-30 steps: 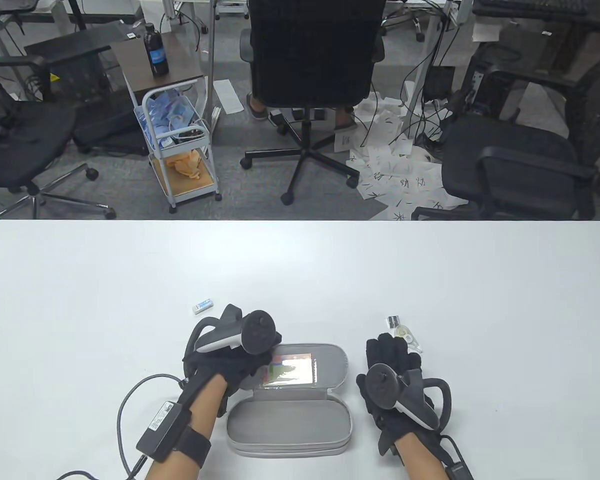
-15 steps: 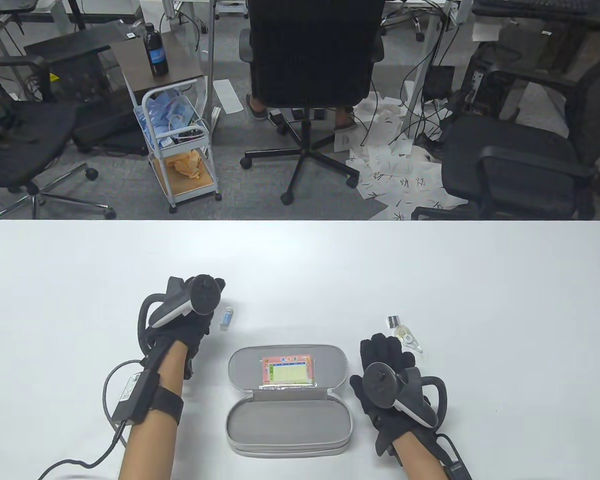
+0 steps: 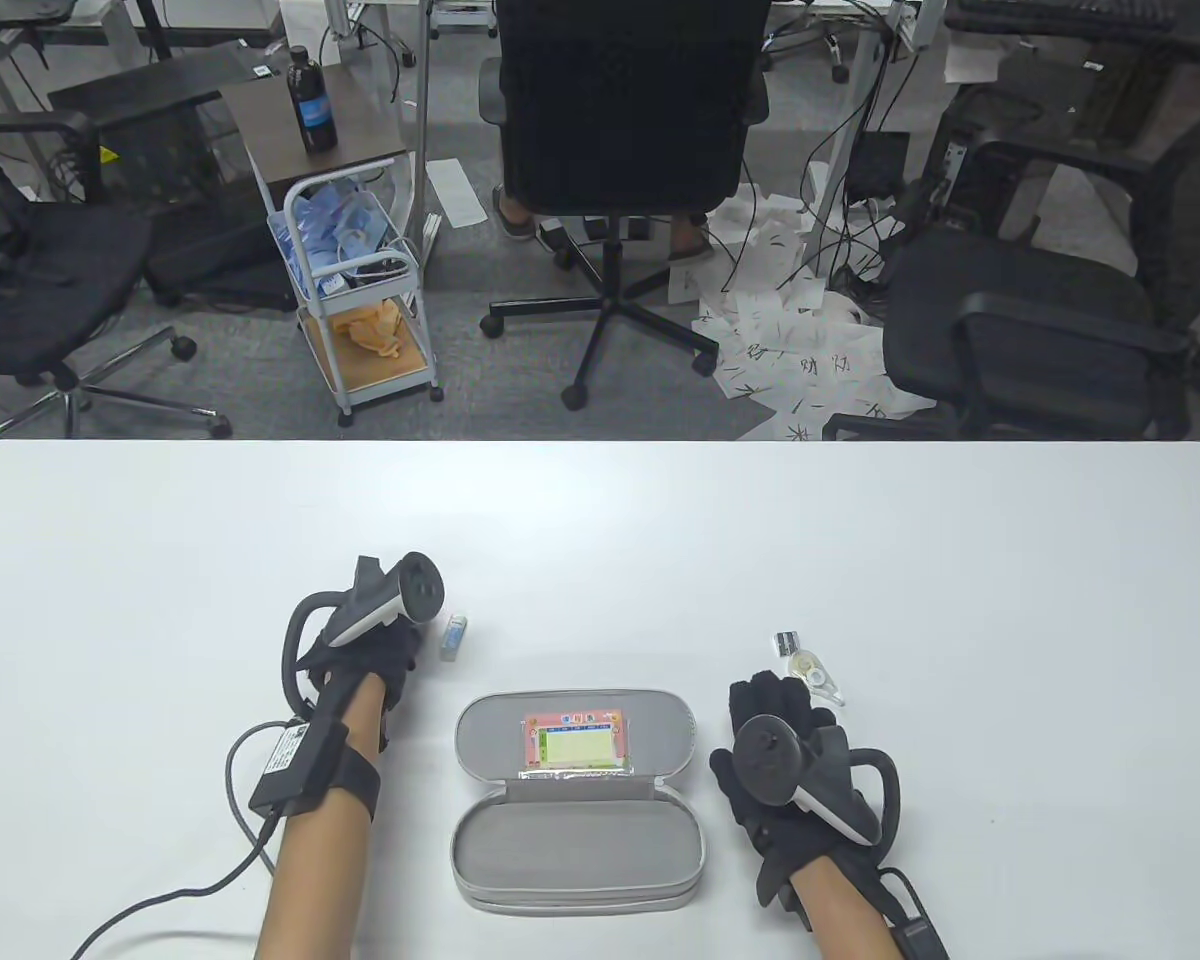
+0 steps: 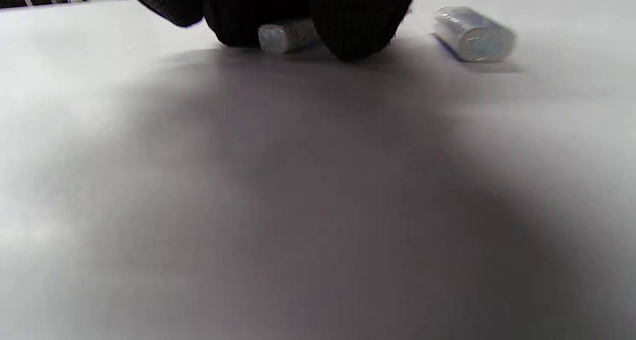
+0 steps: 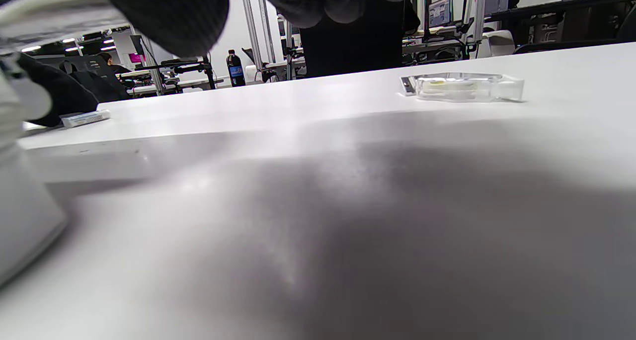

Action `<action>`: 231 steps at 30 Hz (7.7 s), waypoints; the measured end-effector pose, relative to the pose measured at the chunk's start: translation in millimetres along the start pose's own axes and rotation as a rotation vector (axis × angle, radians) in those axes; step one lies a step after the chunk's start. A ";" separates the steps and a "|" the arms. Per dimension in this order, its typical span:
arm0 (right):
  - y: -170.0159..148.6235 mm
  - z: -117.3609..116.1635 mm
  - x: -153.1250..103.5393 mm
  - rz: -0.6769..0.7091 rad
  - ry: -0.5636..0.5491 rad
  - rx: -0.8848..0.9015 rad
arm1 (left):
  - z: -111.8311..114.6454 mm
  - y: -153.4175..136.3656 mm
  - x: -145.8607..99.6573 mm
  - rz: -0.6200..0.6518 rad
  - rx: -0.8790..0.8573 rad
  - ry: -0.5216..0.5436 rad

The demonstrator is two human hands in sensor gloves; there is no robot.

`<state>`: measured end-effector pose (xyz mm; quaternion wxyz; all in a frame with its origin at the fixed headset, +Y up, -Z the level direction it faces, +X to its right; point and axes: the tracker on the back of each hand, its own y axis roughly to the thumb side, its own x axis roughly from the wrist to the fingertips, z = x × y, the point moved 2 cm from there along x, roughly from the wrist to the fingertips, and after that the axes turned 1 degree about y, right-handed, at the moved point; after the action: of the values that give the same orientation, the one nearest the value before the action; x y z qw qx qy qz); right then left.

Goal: Pack double-layer zippered pencil case

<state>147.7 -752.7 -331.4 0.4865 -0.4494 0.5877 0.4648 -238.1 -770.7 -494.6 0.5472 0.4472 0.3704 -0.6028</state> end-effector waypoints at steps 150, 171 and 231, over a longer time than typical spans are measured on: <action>-98.4 -0.1 79.8 -0.351 0.156 -0.147 | 22.8 -2.0 -180.7 0.102 -0.129 0.261; 8.4 58.4 23.0 0.215 -0.116 -0.066 | 22.0 -0.4 -181.9 0.109 -0.119 0.264; 132.7 69.8 38.6 0.546 -0.138 0.075 | 24.4 -2.7 -180.2 0.119 -0.162 0.242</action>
<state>23.6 -665.2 -361.8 0.3982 -0.2234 0.6694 0.5860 -243.8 -734.1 -316.5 0.5677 0.4922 0.4541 -0.4788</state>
